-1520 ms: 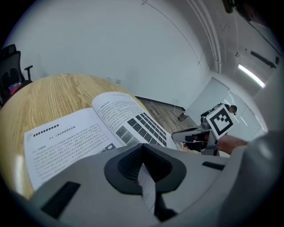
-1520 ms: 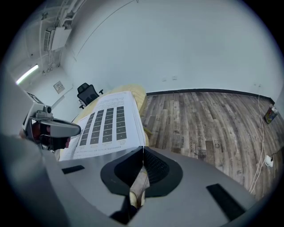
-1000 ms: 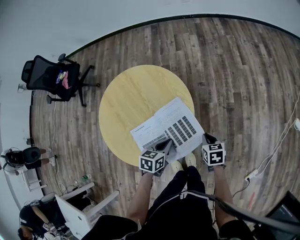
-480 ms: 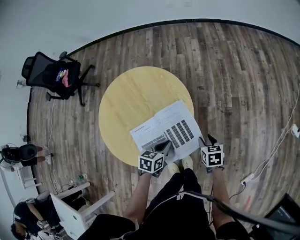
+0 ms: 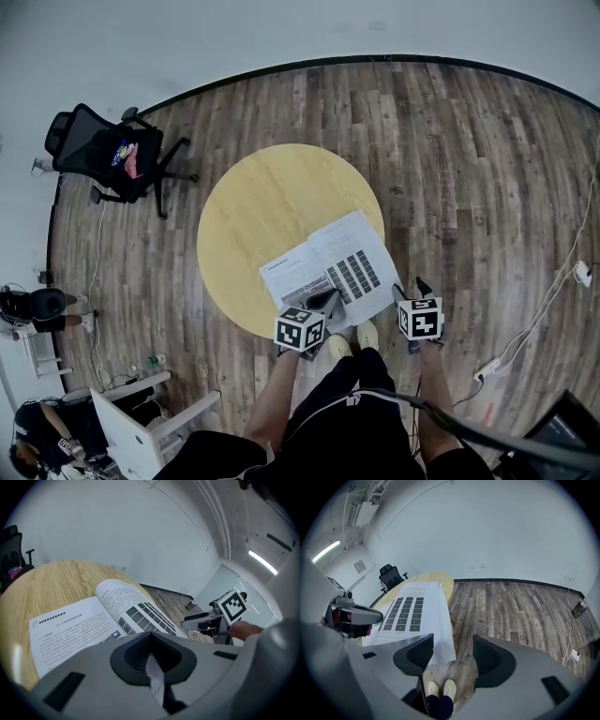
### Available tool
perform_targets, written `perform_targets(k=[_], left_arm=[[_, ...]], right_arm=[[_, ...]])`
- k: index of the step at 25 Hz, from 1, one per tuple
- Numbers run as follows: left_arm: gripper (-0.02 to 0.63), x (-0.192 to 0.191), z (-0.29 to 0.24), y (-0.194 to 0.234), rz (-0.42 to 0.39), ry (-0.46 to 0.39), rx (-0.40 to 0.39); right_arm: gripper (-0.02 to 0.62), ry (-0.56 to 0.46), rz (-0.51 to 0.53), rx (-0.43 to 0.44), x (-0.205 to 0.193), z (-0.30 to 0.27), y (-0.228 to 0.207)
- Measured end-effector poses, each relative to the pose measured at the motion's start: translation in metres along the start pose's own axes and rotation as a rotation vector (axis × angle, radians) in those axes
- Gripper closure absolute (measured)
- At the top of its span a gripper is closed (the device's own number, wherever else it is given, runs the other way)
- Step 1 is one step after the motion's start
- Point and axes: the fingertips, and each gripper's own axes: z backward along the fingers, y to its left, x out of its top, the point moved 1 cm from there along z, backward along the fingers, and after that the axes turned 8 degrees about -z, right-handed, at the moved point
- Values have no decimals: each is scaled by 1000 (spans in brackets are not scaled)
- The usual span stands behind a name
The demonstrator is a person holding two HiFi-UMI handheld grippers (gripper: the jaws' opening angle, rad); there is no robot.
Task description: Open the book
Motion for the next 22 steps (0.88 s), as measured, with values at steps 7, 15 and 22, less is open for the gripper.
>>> perform_targets(k=[7, 15, 22], left_arm=[[607, 6, 11, -6, -2, -33, -5], [607, 21, 33, -10, -18, -95, 6], [607, 45, 60, -10, -34, -176, 31]], right_arm=[[351, -6, 6, -11, 4, 16, 6], [351, -45, 48, -25, 21, 38, 19], [351, -98, 84, -4, 42, 62, 43]])
